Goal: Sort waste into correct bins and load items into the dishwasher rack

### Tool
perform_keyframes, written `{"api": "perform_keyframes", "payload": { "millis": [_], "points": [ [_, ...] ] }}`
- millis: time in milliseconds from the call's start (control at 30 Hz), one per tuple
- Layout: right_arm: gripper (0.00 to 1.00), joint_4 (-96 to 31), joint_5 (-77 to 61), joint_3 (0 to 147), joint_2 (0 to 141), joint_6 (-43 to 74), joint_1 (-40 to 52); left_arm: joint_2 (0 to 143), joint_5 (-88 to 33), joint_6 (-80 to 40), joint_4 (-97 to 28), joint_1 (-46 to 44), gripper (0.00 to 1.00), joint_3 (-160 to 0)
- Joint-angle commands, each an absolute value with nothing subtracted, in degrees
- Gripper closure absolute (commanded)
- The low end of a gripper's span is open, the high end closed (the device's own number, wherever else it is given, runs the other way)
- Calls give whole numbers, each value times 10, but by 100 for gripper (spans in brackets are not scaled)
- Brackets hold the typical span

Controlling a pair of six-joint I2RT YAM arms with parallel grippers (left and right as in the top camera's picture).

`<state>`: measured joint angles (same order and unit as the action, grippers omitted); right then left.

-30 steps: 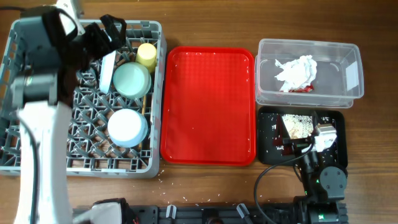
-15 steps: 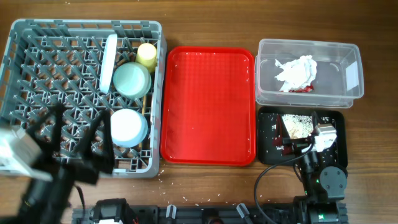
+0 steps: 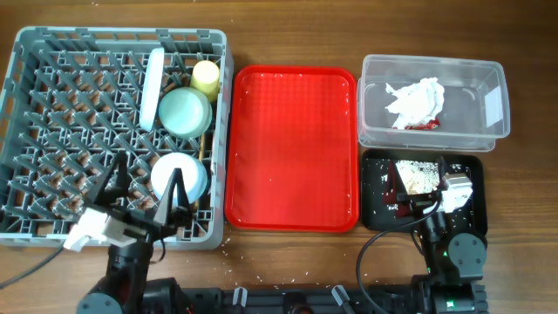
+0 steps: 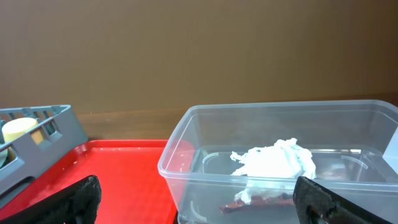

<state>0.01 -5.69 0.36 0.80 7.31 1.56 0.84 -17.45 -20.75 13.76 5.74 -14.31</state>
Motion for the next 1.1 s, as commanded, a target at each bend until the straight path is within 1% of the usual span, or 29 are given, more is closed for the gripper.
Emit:
{"api": "perform_keyframes", "payload": {
  "millis": [0,67,200,233,300,367,433,633,1067],
  "points": [
    [0,3,-49,3,6,79,14,2,-87,-208,188,41,0,-79],
    [0,3,-49,3,6,79,14,2,-55,-208,184,24,0,-49],
    [0,3,-49,3,6,79,14,2,-48,-208,167,23,0,-3],
    [0,3,-49,3,6,79,14,2,-47,-208,142,23,0,-3],
    [0,3,-49,3,6,79,14,2,-46,-208,49,23,0,-3],
    [0,3,-49,3,6,79,14,2,-43,-177,-44,23,0,-3],
    [0,3,-49,3,6,79,14,2,-45,-124,-42,23,0,-3],
    [0,3,-49,3,6,79,14,2,-55,-34,-41,6,0,-3],
    [0,3,-49,3,6,79,14,2,-55,-34,-41,6,0,-3]
  ]
}}
